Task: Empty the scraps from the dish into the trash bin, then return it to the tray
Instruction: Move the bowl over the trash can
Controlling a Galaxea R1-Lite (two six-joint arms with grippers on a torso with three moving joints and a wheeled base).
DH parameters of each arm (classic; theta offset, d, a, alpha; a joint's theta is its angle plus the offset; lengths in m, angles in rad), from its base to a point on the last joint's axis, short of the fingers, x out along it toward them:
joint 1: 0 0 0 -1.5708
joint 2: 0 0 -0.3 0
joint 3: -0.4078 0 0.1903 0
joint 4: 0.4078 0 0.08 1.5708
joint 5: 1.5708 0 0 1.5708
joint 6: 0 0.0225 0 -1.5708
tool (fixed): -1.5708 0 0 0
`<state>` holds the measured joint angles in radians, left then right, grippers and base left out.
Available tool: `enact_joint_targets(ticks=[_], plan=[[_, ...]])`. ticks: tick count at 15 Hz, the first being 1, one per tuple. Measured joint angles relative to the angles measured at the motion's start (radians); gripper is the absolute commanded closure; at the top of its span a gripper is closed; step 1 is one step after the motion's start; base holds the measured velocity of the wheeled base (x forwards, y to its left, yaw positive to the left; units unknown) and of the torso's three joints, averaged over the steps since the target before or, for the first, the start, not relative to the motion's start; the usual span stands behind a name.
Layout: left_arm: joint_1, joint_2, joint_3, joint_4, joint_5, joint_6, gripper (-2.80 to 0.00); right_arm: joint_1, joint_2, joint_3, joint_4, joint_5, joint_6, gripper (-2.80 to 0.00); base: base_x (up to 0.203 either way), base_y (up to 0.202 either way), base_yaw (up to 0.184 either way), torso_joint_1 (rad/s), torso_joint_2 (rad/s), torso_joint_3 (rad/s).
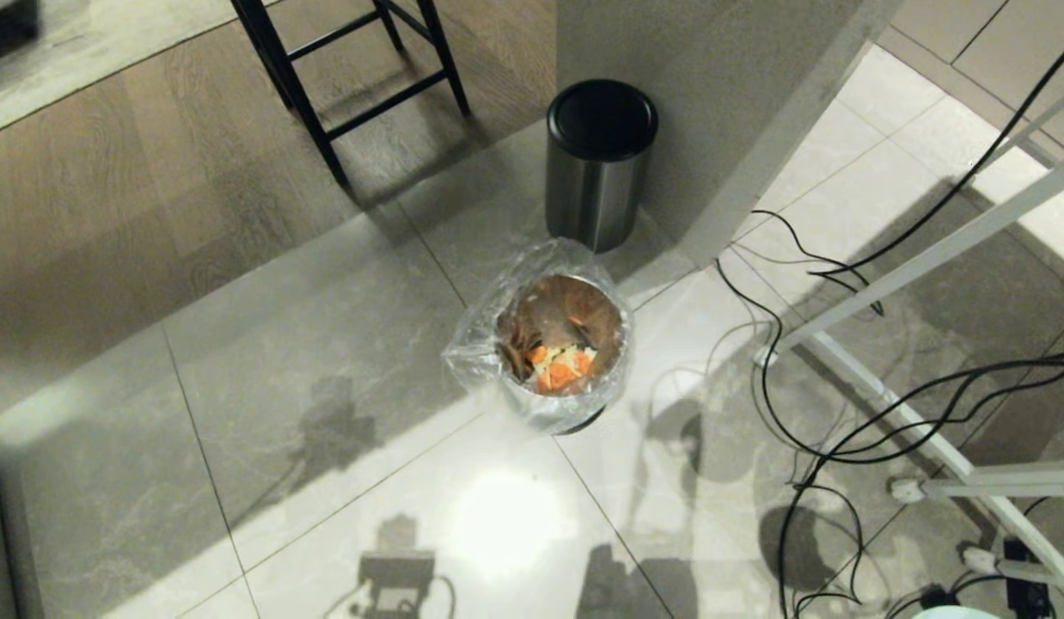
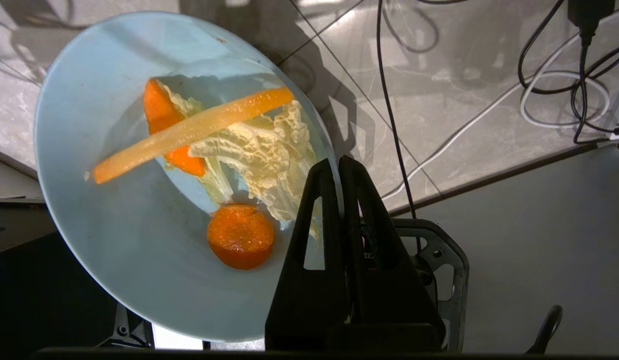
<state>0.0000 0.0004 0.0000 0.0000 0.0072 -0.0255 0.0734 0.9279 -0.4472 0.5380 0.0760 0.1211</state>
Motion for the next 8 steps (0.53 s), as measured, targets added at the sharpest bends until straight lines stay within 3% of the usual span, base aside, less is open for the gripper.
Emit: enact_joint_targets(ticks=[8], plan=[[0.000,0.000,0.000,0.000,0.000,0.000,0.00,-0.002,-0.001,0.001,0.002,0.000,-0.001,0.00,0.000,0.000,0.000,0.004,0.00,-0.193]])
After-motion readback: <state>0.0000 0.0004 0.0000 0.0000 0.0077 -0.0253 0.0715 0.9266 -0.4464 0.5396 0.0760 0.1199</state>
